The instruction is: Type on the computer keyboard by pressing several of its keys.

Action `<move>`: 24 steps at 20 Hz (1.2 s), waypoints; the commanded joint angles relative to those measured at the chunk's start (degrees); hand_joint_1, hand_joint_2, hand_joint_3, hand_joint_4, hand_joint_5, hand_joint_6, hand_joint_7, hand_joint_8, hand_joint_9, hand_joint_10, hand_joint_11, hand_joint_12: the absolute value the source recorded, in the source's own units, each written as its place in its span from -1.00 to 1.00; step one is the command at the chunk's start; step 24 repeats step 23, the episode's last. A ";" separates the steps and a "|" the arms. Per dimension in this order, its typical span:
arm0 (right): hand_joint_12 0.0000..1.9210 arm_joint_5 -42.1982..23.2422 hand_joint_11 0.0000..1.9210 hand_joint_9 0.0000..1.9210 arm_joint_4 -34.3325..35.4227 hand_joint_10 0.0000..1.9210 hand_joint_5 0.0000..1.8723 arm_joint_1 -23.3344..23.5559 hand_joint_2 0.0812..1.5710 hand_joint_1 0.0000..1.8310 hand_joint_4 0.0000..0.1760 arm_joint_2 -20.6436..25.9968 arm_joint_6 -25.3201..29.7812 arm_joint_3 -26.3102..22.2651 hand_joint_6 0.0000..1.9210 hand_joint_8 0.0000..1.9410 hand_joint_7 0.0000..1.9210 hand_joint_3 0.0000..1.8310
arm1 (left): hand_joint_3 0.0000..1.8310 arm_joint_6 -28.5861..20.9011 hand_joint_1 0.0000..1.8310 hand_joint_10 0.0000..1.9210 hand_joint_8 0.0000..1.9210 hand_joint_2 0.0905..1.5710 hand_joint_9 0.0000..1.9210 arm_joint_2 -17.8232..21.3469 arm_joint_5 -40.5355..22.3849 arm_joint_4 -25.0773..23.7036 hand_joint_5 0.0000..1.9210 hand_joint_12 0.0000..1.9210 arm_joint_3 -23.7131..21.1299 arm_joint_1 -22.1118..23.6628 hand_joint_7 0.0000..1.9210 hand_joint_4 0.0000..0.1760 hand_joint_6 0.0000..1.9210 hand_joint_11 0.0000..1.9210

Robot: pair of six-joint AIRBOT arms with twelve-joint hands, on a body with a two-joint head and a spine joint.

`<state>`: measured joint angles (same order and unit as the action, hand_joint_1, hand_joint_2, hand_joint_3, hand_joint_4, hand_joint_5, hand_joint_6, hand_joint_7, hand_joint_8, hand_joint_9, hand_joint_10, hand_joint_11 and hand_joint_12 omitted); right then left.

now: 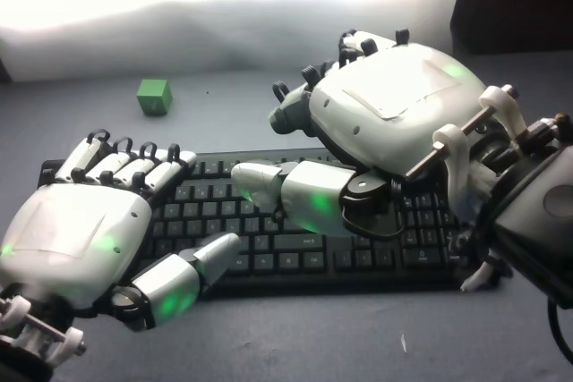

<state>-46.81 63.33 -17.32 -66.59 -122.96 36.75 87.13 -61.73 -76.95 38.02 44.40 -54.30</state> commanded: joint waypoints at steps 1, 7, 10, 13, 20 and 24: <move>0.75 -3.03 -0.81 -0.40 -5.00 -0.01 -0.22 0.84 0.50 -1.00 -1.00 0.32 0.12 -0.25 -0.99 -0.99 -0.05 -1.00 | -1.00 -0.47 -1.00 -0.64 -0.98 0.51 -0.68 1.73 -2.28 -2.86 -0.59 0.25 -1.02 0.92 -0.54 -0.62 -0.96 -1.00; 0.82 -2.77 -0.75 -0.39 -5.23 0.24 -0.01 1.04 0.49 -1.00 -1.00 0.53 0.13 -0.25 -0.83 -0.81 0.06 -1.00 | -1.00 -0.52 -0.93 -0.10 -0.81 0.59 -0.69 12.82 11.93 -0.73 -0.41 0.59 -8.07 7.77 -0.34 -1.00 -0.71 -1.00; 0.99 -2.72 -0.53 -0.33 -5.32 0.62 -0.15 1.17 0.51 -1.00 -1.00 0.61 0.13 -0.25 0.04 0.21 -0.11 -1.00 | -1.00 -0.22 -0.84 0.54 0.34 0.62 -0.47 15.73 17.08 -0.79 -0.32 0.83 -9.14 11.68 -0.31 -1.00 0.18 -0.72; 1.00 -2.73 0.00 0.04 -5.36 0.99 -0.13 1.24 0.50 -1.00 -1.00 0.61 0.13 -0.25 0.71 0.85 0.08 -1.00 | -0.99 0.03 -0.60 0.79 0.58 0.71 -0.16 16.51 20.26 -0.93 -0.10 0.99 -9.49 15.16 -0.02 -1.00 0.47 -0.43; 1.00 -2.74 0.33 0.31 -5.72 1.00 0.06 1.40 0.54 -1.00 -1.00 0.61 0.13 -0.24 0.94 0.90 0.29 -1.00 | -1.00 1.06 -0.62 0.89 0.68 0.82 -0.01 16.27 22.92 -0.93 -0.07 1.00 -10.28 19.25 0.05 -1.00 0.62 -0.13; 1.00 -2.74 0.32 0.30 -6.01 1.00 0.06 1.46 0.54 -1.00 -1.00 0.66 0.14 -0.24 0.95 0.90 0.28 -1.00 | -1.00 1.18 -0.56 0.90 0.68 0.82 -0.04 16.08 23.15 -0.93 -0.10 1.00 -10.31 19.54 0.02 -1.00 0.60 -0.14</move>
